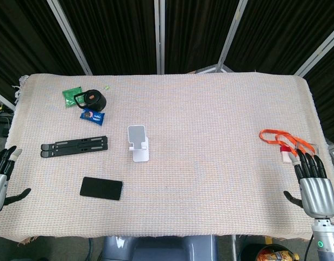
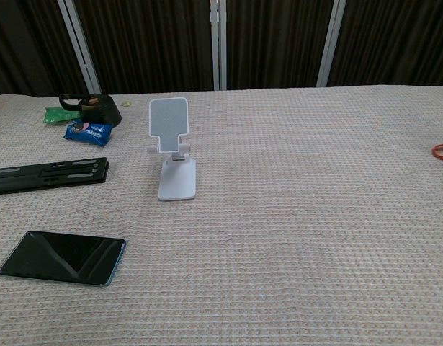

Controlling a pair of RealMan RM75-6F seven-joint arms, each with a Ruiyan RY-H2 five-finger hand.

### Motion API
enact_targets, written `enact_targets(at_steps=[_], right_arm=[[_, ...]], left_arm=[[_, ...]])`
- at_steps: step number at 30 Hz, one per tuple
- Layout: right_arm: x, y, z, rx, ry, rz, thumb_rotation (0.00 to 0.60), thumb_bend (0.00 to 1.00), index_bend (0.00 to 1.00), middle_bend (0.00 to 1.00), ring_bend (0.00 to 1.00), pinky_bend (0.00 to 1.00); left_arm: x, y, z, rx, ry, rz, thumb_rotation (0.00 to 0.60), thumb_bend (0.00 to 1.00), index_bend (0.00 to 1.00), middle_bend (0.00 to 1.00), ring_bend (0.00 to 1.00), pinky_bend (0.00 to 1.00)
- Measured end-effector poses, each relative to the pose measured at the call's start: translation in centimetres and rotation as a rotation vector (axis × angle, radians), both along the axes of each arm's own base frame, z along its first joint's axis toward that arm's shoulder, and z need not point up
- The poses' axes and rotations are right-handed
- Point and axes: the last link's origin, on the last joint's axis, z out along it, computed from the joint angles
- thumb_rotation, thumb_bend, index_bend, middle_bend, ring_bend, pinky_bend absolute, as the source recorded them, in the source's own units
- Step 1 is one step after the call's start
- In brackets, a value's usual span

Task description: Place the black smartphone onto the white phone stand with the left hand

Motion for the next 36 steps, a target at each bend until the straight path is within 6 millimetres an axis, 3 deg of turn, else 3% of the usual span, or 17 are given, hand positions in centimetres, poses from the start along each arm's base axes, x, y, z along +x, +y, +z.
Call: enact_targets(at_steps=[7,13,17,19,26,29,33,36], right_arm=[[0.1,0.0,0.1,0.001,-0.004,0.001,0.600,0.00,0.00,0.00,0.00,0.00],[0.2,0.1,0.5,-0.008,-0.013,0.003,0.600,0.00,0.00,0.00,0.00,0.00],[0.0,-0.1,0.4,-0.004,-0.014,-0.006,0.600,0.00,0.00,0.00,0.00,0.00],[-0.1,-0.2,0.5,-0.006,-0.012,-0.011,0.600,0.00,0.00,0.00,0.00,0.00],[-0.9,-0.4,0.8,-0.015,-0.008,-0.041,0.600,0.00,0.00,0.00,0.00,0.00],[-1.0,-0.4,0.9,-0.017,-0.009,-0.044,0.600,0.00,0.00,0.00,0.00,0.00],[-1.1,-0.4,1.0,-0.018,-0.009,-0.049,0.600,0.00,0.00,0.00,0.00,0.00],[-1.1,-0.4,1.0,-0.018,-0.009,-0.052,0.600,0.00,0.00,0.00,0.00,0.00]], left_arm=[[0.0,0.0,-0.5,-0.011,0.010,-0.005,0.600,0.00,0.00,0.00,0.00,0.00],[0.8,0.6,-2.5,-0.124,0.009,-0.015,0.600,0.00,0.00,0.00,0.00,0.00],[2.2,1.9,-5.2,-0.268,0.035,-0.038,0.600,0.00,0.00,0.00,0.00,0.03],[2.9,2.7,-6.7,-0.335,0.059,-0.056,0.600,0.00,0.00,0.01,0.04,0.09],[5.8,5.6,-14.5,-0.602,0.206,-0.132,0.600,0.00,0.05,0.08,0.15,0.23],[7.1,6.5,-16.7,-0.648,0.215,-0.150,0.600,0.00,0.07,0.09,0.17,0.25],[8.1,7.0,-18.0,-0.667,0.232,-0.171,0.600,0.00,0.11,0.16,0.24,0.32],[8.5,7.1,-18.4,-0.671,0.245,-0.181,0.600,0.00,0.24,0.28,0.35,0.42]])
